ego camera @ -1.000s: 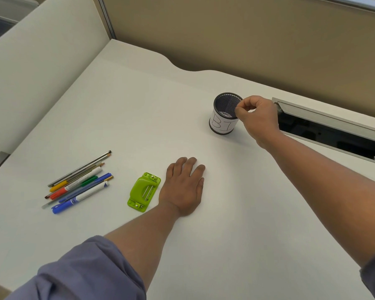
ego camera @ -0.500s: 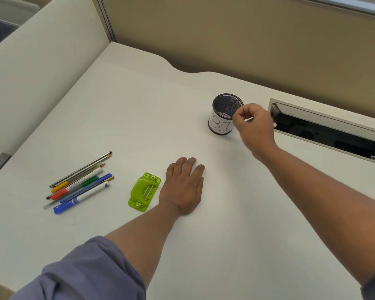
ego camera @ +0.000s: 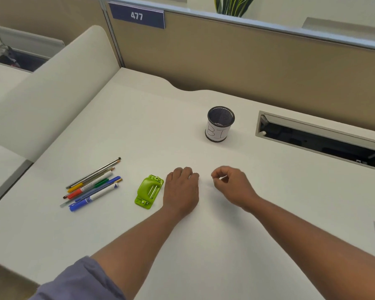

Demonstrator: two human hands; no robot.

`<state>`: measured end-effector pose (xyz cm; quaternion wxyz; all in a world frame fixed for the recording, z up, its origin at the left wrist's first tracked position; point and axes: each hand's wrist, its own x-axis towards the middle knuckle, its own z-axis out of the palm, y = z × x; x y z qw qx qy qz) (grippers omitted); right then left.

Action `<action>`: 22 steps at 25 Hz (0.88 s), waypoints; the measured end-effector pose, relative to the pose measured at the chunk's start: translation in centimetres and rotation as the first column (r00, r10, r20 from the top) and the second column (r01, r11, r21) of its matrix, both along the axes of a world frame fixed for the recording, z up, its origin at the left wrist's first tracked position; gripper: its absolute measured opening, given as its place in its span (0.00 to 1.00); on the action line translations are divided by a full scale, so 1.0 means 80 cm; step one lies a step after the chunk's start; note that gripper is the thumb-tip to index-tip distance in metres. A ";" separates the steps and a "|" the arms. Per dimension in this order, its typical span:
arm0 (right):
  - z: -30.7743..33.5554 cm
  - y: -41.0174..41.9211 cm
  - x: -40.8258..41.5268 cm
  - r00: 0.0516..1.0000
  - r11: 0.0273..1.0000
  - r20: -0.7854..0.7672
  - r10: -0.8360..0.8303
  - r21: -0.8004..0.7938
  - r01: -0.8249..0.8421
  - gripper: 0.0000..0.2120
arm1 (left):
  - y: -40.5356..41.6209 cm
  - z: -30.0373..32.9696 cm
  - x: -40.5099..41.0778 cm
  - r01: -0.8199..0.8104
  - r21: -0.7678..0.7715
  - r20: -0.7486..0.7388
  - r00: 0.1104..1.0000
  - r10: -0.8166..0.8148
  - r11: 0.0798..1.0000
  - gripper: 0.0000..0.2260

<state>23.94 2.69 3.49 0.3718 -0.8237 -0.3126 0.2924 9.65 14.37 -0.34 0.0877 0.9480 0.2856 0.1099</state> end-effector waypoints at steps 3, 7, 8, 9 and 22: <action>-0.006 -0.003 -0.027 0.997 0.996 -0.022 0.074 -0.039 -0.075 0.06 | -0.009 0.013 -0.032 -0.092 -0.017 0.135 0.986 0.093 0.996 0.09; -0.014 0.015 -0.066 0.986 0.984 -0.054 0.158 -0.071 -0.161 0.09 | -0.003 0.016 -0.089 -0.305 -0.206 0.210 0.914 0.347 0.930 0.18; -0.015 0.020 -0.074 0.984 0.982 -0.047 0.172 -0.072 -0.175 0.11 | 0.001 0.014 -0.101 -0.350 -0.262 0.200 0.892 0.405 0.900 0.22; -0.017 0.026 -0.083 0.982 0.979 -0.037 0.187 -0.071 -0.189 0.13 | 0.005 0.012 -0.112 -0.384 -0.315 0.190 0.871 0.454 0.868 0.25; -0.020 0.085 -0.140 0.928 0.928 0.072 0.367 -0.102 -0.359 0.30 | 0.044 0.007 -0.157 -0.388 -0.594 0.096 0.836 0.541 0.705 0.13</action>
